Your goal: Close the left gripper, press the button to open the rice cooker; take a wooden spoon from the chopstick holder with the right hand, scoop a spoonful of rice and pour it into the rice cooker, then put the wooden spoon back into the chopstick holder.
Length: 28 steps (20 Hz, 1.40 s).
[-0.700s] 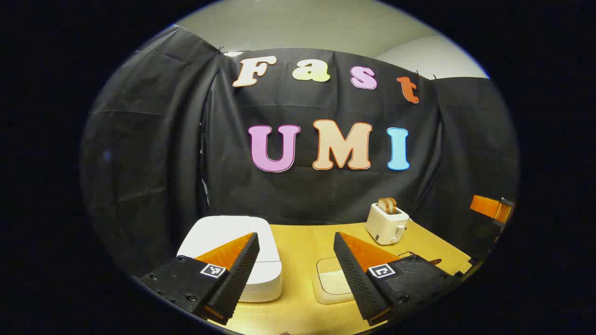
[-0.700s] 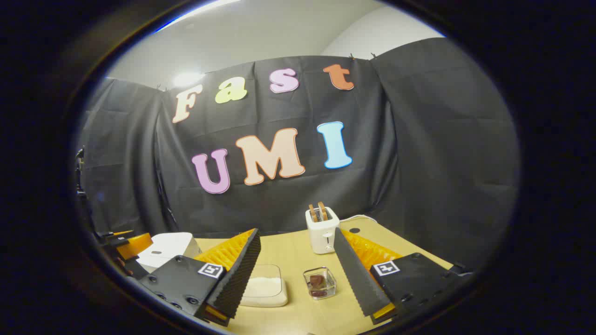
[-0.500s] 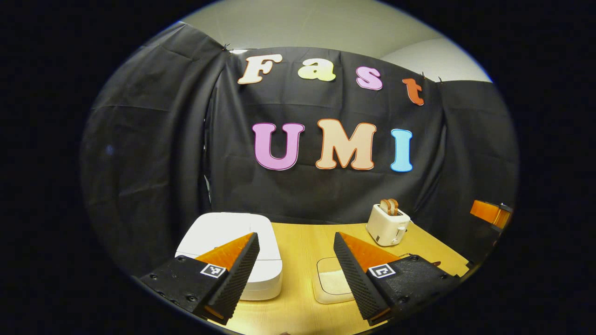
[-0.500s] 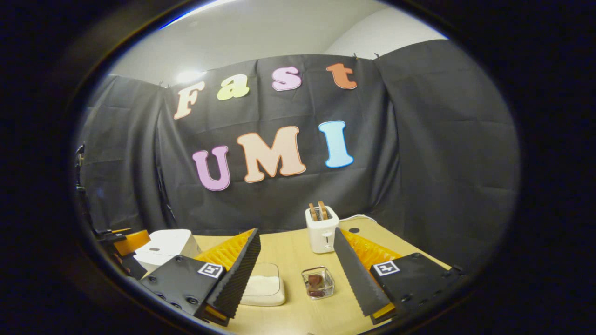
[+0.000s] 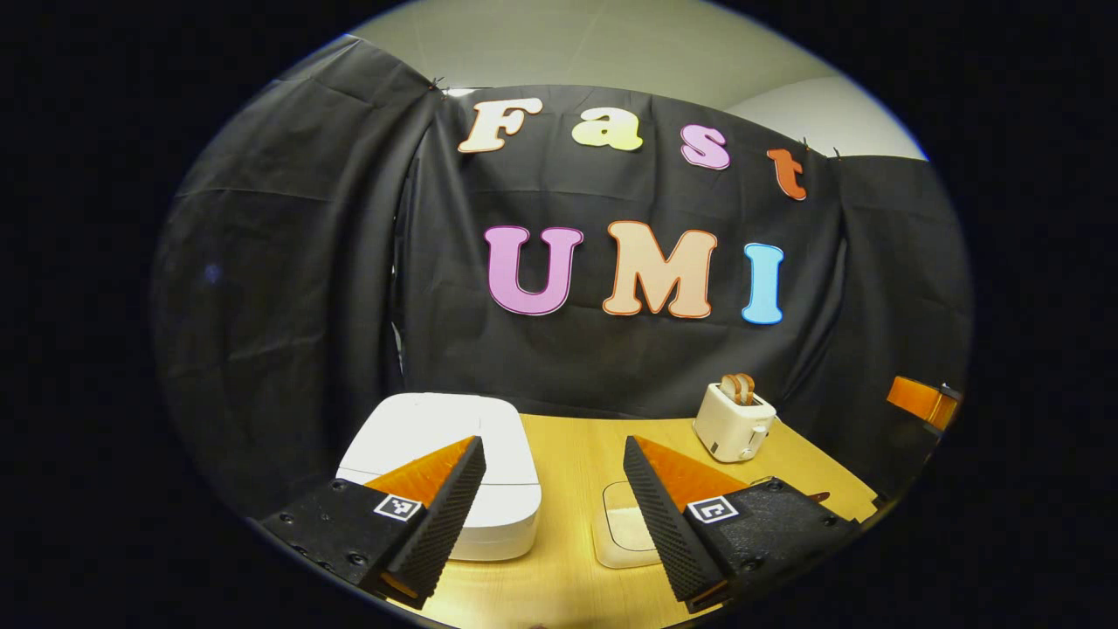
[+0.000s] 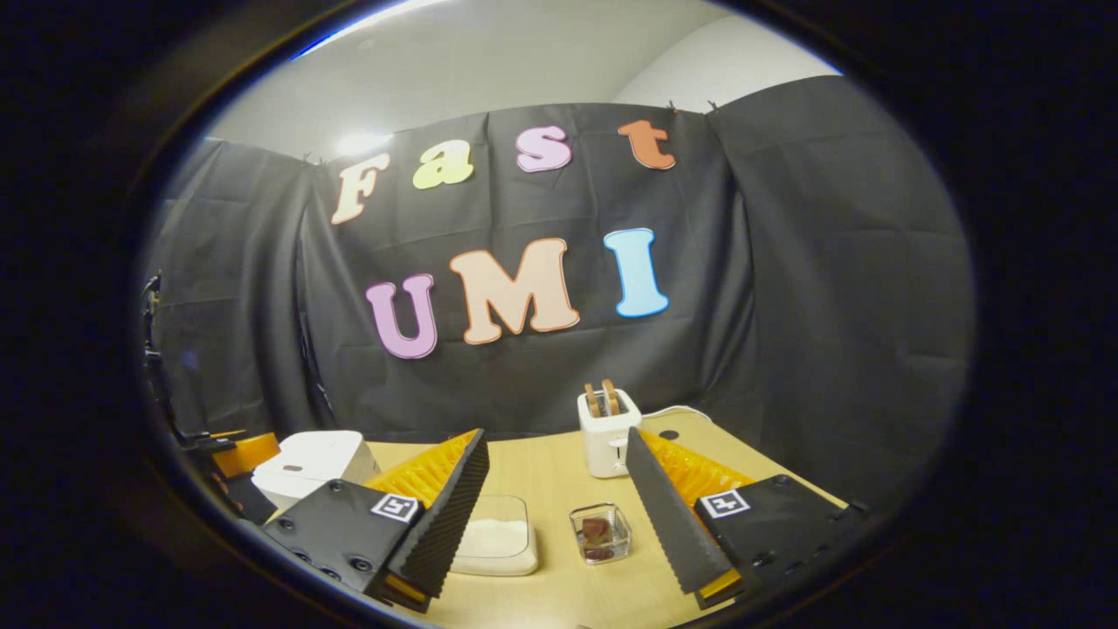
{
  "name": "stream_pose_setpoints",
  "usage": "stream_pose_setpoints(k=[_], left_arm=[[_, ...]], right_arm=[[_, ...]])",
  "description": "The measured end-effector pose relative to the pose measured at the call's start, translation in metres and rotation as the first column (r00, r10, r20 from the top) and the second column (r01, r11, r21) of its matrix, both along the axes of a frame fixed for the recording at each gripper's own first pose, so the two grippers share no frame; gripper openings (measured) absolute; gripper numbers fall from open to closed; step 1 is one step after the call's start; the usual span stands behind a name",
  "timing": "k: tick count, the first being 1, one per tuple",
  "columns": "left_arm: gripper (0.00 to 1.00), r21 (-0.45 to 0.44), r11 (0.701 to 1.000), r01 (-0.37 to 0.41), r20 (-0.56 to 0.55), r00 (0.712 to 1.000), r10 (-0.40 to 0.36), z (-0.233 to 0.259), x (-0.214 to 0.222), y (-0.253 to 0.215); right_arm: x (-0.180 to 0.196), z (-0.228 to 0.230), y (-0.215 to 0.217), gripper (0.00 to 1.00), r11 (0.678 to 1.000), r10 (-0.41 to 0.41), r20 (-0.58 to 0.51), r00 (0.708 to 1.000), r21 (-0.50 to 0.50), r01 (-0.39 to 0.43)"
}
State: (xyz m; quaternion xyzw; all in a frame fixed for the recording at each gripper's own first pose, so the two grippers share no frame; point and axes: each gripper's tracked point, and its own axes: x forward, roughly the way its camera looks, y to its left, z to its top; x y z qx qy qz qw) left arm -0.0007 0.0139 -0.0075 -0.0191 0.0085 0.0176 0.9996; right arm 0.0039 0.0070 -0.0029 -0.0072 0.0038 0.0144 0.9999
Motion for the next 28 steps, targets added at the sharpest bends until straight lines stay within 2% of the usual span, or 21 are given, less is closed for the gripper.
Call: stream_pose_setpoints(k=[16, 18, 20, 21, 24, 28], left_arm=[[0.94, 0.014, 0.997, -0.081, -0.003, 0.997, 0.081, -0.003, 0.001, 0.033], [0.9, 0.007, 0.995, -0.099, -0.004, 0.995, 0.1, -0.002, 0.001, 0.044], [0.79, 0.014, 0.993, -0.119, -0.005, 0.993, 0.119, -0.003, -0.001, 0.054], [0.7, 0.023, 0.991, -0.131, -0.006, 0.991, 0.131, -0.005, -0.003, 0.06], [0.56, 0.033, 0.989, -0.144, -0.009, 0.989, 0.145, -0.004, -0.003, 0.071], [0.22, 0.05, 0.988, -0.148, -0.012, 0.989, 0.149, -0.007, 0.0, 0.08]], right_arm=[[0.01, -0.009, 0.006, 0.99, 1.0, 0.011, -0.017, 1.0, 0.001, -0.011], [0.01, -0.009, 0.006, 0.99, 1.0, 0.012, -0.014, 1.0, -0.002, -0.012], [0.011, -0.008, 0.005, 0.99, 1.0, 0.01, -0.012, 1.0, -0.003, -0.01], [0.011, -0.007, 0.005, 0.99, 1.0, 0.009, -0.012, 1.0, -0.001, -0.009], [0.01, -0.008, 0.003, 0.99, 1.0, 0.002, -0.013, 1.0, -0.002, -0.002], [0.006, -0.01, -0.002, 0.99, 1.0, -0.016, -0.016, 1.0, -0.007, 0.016]])
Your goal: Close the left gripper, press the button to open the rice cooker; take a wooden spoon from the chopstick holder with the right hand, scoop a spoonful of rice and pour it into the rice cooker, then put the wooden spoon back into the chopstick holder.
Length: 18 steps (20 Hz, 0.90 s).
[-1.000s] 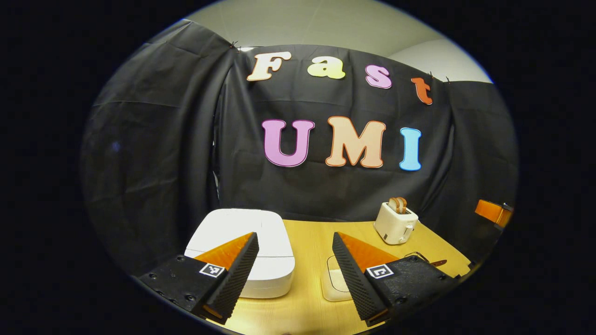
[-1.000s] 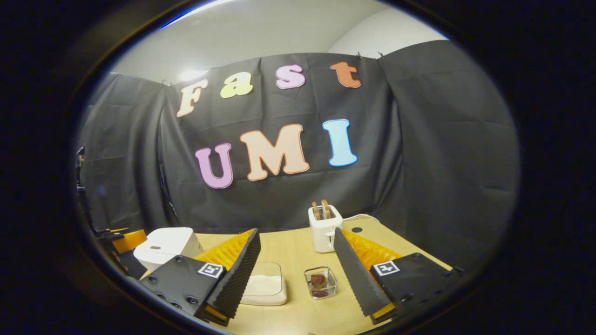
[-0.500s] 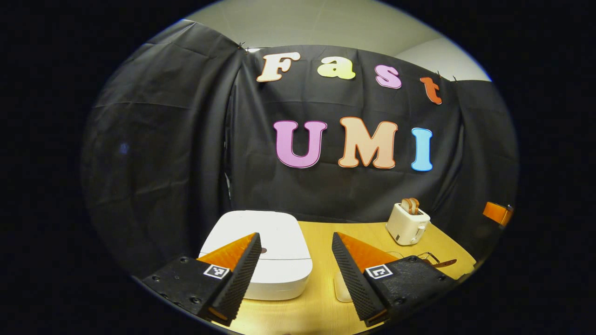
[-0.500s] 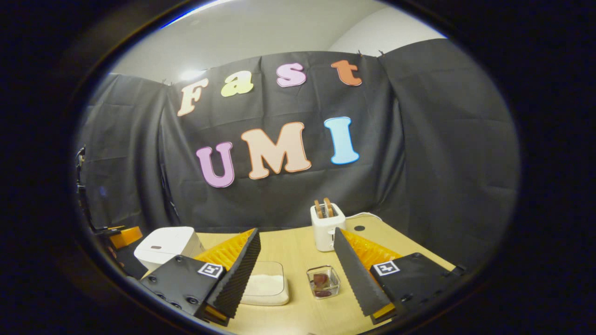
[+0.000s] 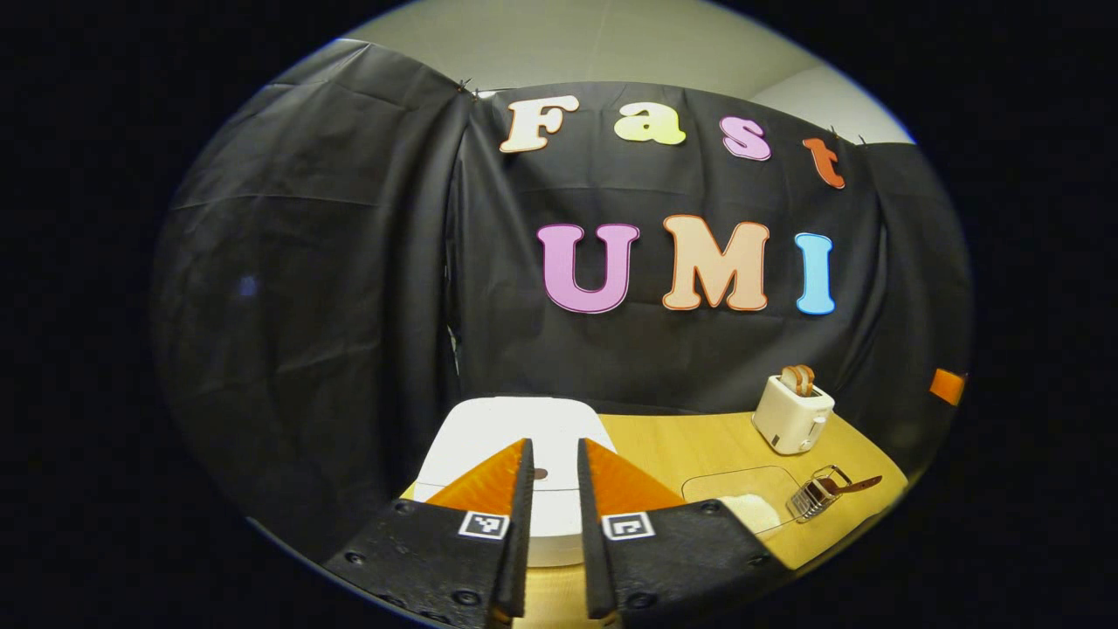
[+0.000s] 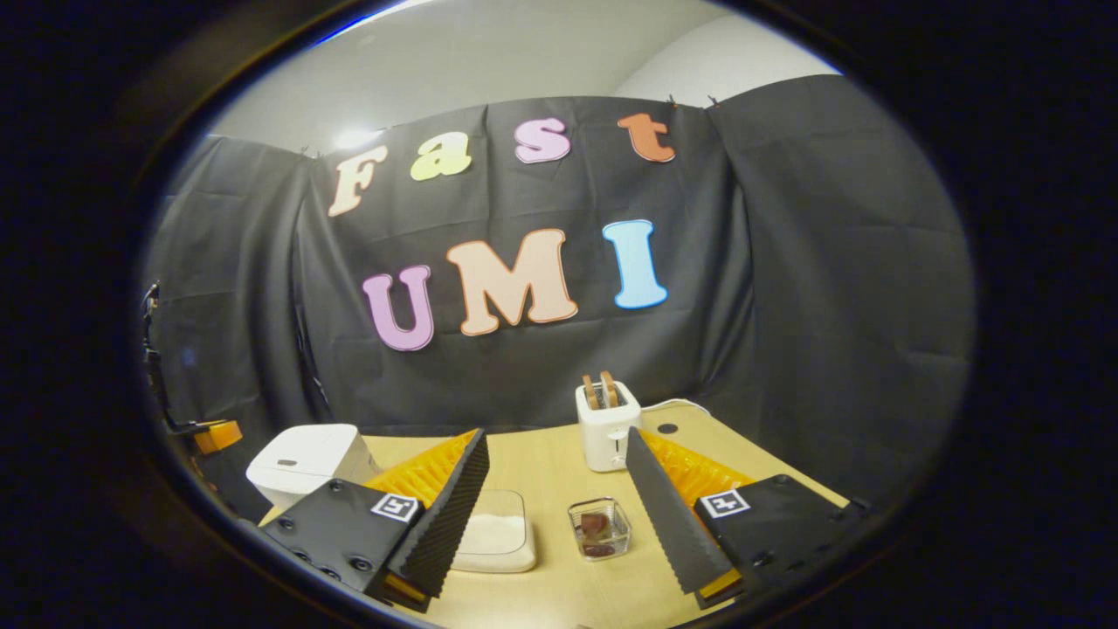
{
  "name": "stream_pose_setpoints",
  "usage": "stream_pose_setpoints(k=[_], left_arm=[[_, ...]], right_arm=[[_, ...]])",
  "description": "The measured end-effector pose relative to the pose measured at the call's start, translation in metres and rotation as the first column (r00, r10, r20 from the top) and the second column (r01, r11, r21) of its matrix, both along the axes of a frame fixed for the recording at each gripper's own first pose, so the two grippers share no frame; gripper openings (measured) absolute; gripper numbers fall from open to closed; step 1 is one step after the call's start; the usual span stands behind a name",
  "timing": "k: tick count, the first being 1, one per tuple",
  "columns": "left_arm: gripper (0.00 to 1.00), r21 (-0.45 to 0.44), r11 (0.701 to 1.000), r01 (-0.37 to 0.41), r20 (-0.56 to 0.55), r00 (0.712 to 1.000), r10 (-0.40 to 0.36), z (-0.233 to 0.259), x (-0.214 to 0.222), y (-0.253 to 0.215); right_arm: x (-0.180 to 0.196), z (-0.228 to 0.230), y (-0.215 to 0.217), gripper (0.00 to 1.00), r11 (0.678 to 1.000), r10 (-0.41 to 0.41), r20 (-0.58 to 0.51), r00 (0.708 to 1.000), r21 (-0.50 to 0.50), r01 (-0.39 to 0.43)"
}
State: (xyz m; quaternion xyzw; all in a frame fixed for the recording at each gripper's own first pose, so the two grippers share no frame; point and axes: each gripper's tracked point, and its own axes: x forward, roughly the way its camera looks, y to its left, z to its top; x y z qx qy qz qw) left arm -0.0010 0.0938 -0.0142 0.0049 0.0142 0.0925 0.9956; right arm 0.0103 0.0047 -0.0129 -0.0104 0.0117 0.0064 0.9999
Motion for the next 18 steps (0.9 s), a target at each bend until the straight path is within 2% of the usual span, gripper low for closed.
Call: stream_pose_setpoints(k=[2, 5, 13, 18], left_arm=[[0.09, 0.003, 1.0, -0.003, -0.005, 1.0, 0.003, -0.002, 0.005, 0.005], [0.01, -0.014, 1.0, -0.005, -0.028, 1.0, 0.004, -0.011, 0.012, 0.014], [0.0, -0.096, 0.995, 0.03, -0.109, 0.993, -0.04, -0.047, 0.05, 0.034], [0.0, -0.073, 0.996, 0.047, -0.134, 0.989, -0.056, -0.06, 0.08, 0.046]], right_arm=[[-0.001, -0.001, -0.002, 0.99, 1.0, -0.009, -0.003, 1.0, 0.003, 0.009], [-0.004, -0.002, -0.01, 0.99, 0.999, -0.032, -0.003, 0.999, -0.01, 0.032], [-0.016, -0.01, -0.021, 0.99, 0.994, -0.112, -0.014, 0.994, -0.019, 0.112], [-0.019, -0.018, -0.021, 0.99, 0.989, -0.148, -0.026, 0.989, -0.032, 0.147]])
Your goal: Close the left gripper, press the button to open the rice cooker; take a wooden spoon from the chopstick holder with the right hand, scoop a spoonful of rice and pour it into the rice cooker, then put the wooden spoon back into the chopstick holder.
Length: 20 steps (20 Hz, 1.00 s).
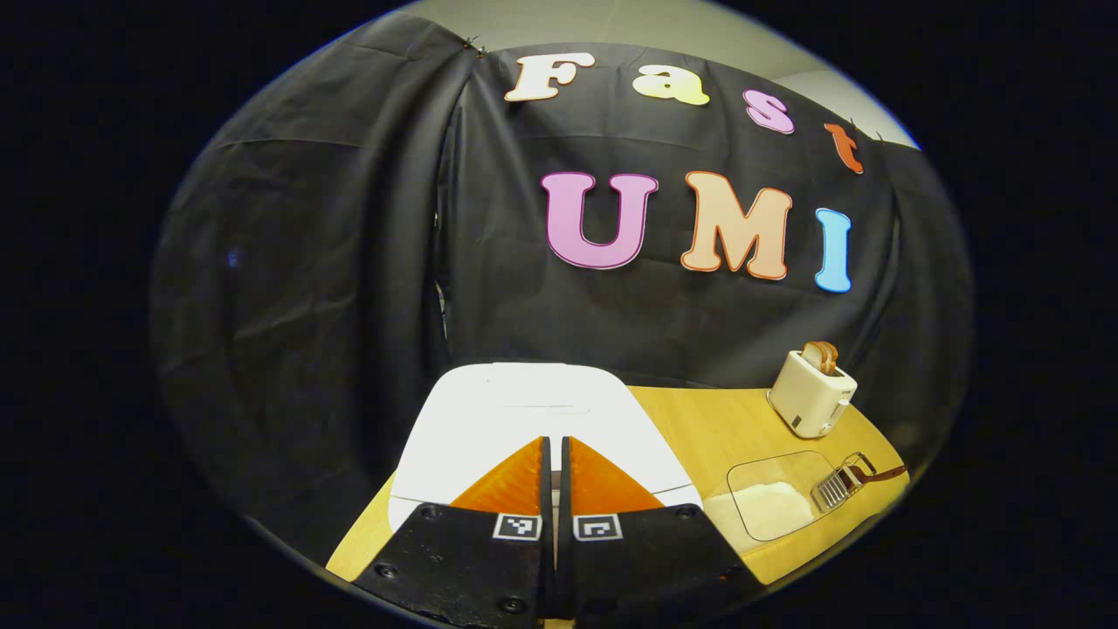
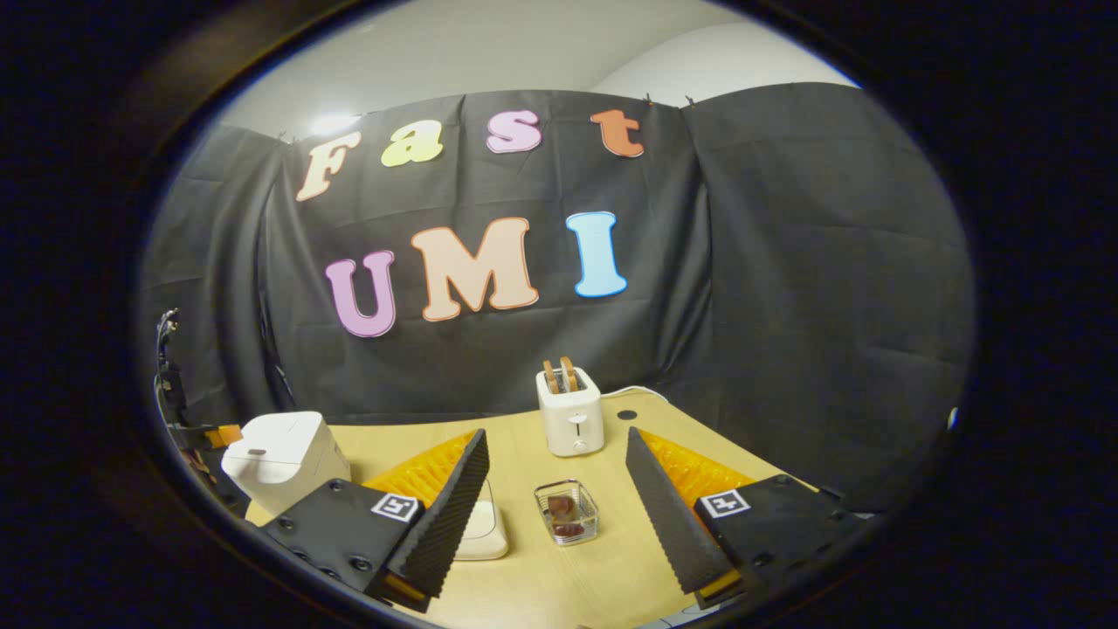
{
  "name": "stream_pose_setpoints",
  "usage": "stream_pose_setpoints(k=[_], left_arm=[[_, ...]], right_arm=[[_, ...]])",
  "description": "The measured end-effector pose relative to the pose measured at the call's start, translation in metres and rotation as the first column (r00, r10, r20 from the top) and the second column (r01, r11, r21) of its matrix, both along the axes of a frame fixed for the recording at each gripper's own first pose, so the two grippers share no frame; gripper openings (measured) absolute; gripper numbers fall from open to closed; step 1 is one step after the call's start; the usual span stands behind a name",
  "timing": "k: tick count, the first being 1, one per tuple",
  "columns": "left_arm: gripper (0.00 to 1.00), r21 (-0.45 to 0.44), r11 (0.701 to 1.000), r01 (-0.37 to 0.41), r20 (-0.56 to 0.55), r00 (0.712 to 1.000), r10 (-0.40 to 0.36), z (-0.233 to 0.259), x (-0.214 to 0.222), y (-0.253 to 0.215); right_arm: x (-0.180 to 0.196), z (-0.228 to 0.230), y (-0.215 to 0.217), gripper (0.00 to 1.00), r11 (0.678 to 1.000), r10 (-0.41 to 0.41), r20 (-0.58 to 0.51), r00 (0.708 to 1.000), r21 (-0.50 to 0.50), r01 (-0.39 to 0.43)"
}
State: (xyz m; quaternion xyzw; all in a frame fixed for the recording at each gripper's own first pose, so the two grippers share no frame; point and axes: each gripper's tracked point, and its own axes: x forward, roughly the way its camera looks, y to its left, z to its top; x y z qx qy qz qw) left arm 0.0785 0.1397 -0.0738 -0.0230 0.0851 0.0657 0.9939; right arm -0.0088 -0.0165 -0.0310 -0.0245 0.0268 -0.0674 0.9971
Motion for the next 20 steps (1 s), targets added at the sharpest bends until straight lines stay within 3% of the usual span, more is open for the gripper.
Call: stream_pose_setpoints(k=[9, 12, 15, 20], left_arm=[[0.0, -0.037, 0.999, 0.02, -0.105, 0.994, -0.024, -0.039, 0.017, 0.006], [0.0, -0.025, 0.999, 0.031, -0.057, 0.998, -0.033, -0.027, 0.018, 0.005], [0.0, -0.027, 0.999, 0.024, -0.109, 0.994, -0.027, -0.041, 0.018, 0.005], [0.0, 0.065, 0.998, 0.003, -0.02, 1.0, -0.001, 0.002, 0.018, 0.004]], right_arm=[[-0.004, -0.007, -0.007, 0.99, 0.999, -0.043, -0.019, 0.999, -0.005, 0.043], [0.001, -0.008, -0.006, 0.99, 0.999, -0.039, -0.021, 0.999, -0.007, 0.039], [0.005, -0.008, -0.003, 0.99, 1.0, -0.023, -0.025, 0.999, -0.01, 0.023], [0.011, -0.008, -0.004, 0.99, 1.0, -0.01, -0.022, 1.0, -0.019, 0.01]])
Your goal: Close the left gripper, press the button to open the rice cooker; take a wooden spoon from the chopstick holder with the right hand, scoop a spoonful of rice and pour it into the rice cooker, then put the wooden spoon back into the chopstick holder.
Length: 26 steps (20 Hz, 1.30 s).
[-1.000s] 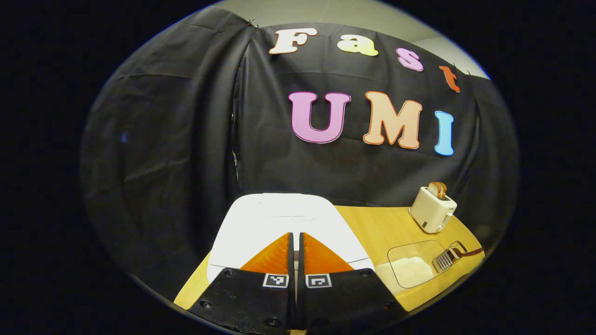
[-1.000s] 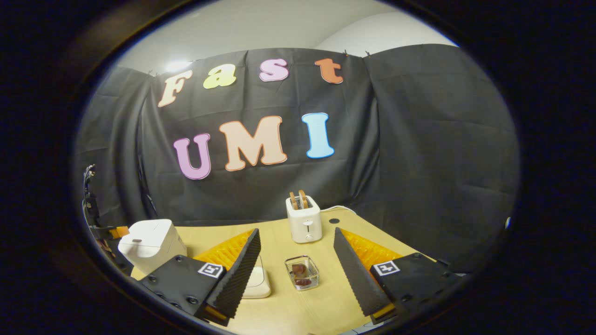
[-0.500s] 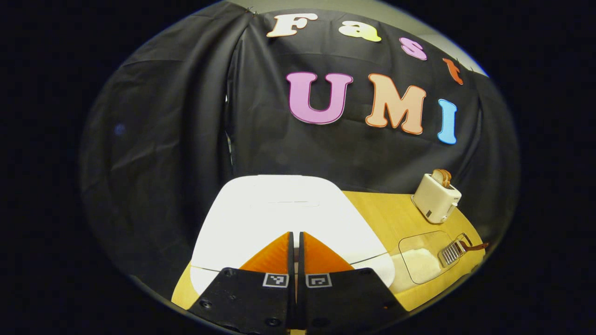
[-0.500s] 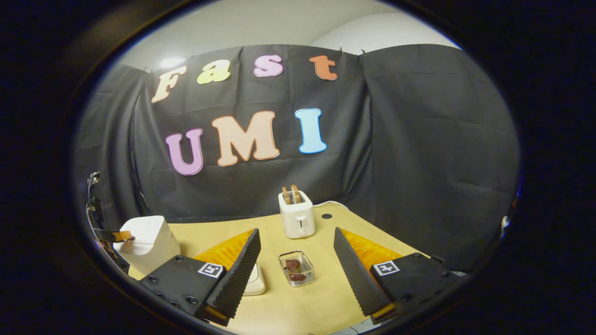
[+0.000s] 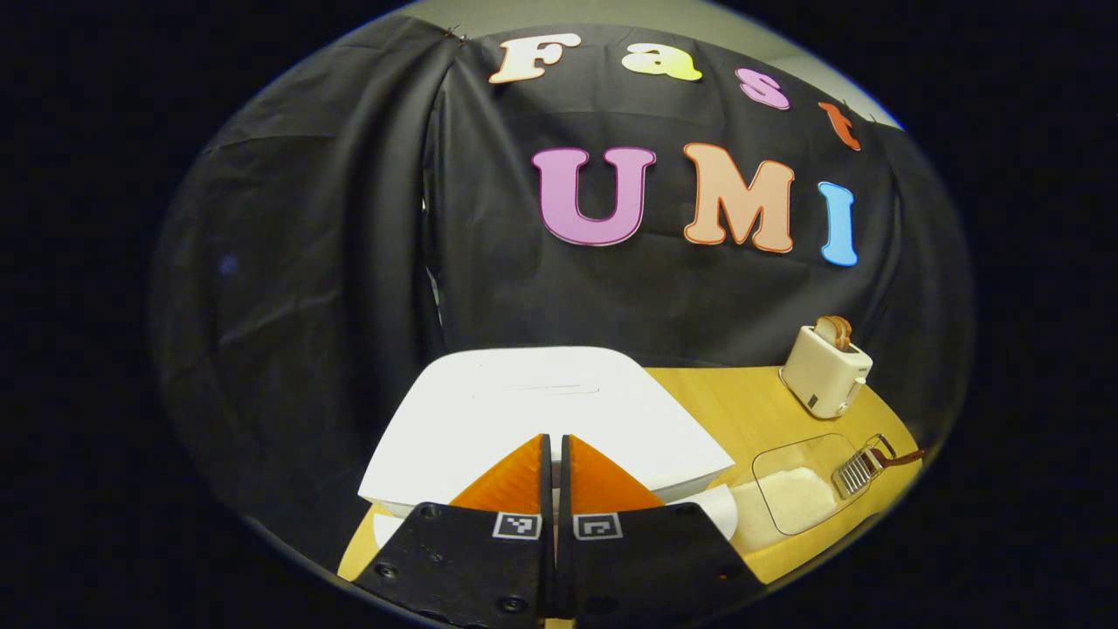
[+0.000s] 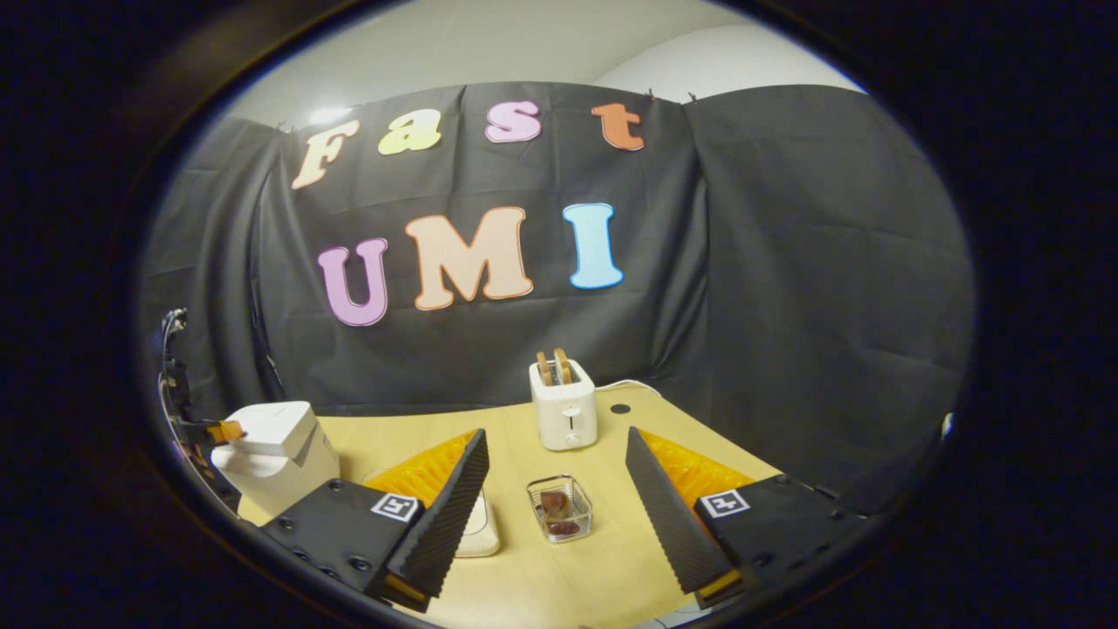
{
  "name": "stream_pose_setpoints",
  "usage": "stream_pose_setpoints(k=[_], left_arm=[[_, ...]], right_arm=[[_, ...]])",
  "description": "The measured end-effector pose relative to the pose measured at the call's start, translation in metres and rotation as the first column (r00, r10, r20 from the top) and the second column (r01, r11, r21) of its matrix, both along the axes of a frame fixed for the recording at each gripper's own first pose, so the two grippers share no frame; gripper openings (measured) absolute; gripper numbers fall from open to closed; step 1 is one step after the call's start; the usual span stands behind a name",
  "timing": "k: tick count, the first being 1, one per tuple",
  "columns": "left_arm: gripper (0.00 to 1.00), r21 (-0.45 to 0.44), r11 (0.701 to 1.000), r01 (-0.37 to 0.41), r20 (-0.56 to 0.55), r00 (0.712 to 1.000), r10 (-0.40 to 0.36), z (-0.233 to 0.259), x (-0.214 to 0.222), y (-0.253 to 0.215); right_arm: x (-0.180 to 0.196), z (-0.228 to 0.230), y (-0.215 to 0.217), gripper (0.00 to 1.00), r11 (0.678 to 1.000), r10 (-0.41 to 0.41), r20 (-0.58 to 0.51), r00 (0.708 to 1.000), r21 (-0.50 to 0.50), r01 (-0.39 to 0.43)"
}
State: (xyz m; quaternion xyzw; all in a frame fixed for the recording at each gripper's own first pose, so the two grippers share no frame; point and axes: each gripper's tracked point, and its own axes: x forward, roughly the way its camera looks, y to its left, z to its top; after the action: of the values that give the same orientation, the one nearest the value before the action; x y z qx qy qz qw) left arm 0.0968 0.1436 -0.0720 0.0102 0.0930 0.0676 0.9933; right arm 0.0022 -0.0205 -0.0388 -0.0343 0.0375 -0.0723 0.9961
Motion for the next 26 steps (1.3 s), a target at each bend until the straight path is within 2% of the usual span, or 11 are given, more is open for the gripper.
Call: stream_pose_setpoints(k=[9, 12, 18, 23, 26], left_arm=[[0.0, 0.038, 0.999, -0.017, 0.145, 0.989, 0.012, 0.069, -0.008, -0.008], [0.0, 0.018, 1.0, -0.01, 0.137, 0.991, 0.008, 0.068, -0.016, -0.016], [0.0, -0.014, 0.998, -0.053, 0.144, 0.988, 0.054, 0.065, -0.038, -0.014], [0.0, -0.006, 0.996, -0.093, 0.143, 0.985, 0.093, 0.06, -0.054, -0.017], [0.0, -0.011, 0.996, -0.089, 0.142, 0.986, 0.089, 0.057, -0.063, -0.025]], right_arm=[[0.012, 0.001, -0.001, 1.0, 0.999, 0.043, 0.003, 0.999, 0.025, -0.043], [0.016, 0.001, 0.0, 1.0, 0.998, 0.06, 0.004, 0.998, 0.025, -0.06], [0.02, -0.005, -0.003, 1.0, 0.996, 0.088, -0.007, 0.996, 0.03, -0.088], [0.025, -0.016, -0.01, 1.0, 0.993, 0.107, -0.019, 0.994, 0.043, -0.107], [0.028, -0.031, -0.011, 1.0, 0.992, 0.123, -0.031, 0.992, 0.039, -0.122]])
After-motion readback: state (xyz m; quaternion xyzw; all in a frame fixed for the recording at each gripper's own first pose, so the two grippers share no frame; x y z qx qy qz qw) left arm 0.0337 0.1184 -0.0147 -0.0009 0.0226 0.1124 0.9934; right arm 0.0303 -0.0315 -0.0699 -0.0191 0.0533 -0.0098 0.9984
